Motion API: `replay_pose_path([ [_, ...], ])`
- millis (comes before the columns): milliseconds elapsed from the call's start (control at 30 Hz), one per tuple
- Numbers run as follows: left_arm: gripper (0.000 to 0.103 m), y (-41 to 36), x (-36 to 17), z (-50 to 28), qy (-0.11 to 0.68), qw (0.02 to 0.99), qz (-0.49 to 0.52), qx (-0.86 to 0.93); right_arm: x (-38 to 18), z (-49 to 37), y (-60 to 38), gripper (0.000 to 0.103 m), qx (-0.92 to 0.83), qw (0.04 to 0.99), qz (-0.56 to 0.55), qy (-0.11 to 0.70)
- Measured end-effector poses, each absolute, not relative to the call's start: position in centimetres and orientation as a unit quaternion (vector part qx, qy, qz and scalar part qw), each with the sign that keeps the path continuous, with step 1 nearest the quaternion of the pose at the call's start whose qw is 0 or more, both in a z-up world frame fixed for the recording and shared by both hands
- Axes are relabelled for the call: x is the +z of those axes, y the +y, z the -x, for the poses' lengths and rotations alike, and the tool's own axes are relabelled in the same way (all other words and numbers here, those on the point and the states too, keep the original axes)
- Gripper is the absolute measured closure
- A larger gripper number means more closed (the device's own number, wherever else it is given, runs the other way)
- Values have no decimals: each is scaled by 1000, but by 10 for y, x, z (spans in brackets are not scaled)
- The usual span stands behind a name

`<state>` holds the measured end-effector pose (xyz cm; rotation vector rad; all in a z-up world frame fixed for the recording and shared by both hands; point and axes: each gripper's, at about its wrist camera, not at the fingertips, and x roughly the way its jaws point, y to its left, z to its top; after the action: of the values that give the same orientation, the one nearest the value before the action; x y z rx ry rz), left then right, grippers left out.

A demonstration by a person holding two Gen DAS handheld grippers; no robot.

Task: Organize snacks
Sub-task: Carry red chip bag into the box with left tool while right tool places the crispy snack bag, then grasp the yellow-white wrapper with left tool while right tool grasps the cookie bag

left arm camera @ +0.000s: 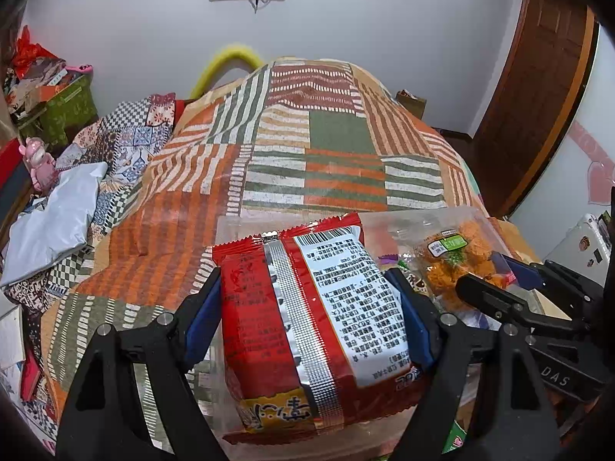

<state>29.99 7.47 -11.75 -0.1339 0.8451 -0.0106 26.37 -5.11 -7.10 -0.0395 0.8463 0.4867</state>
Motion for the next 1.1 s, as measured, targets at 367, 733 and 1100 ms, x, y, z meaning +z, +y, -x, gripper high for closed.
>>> replay_pose_path([
  [367,20,76,-117,-296,413,908,71,-4,-70,-265,-47,52,224,883,34,411],
  [733,19,74,-93,-269,396,916,72,-6,-45,-242,-56,42,228,894,34,385],
  [1100,11,67,-59,-209,365,929,63,-10,-19,-197,-70,41,236,903,31,357],
])
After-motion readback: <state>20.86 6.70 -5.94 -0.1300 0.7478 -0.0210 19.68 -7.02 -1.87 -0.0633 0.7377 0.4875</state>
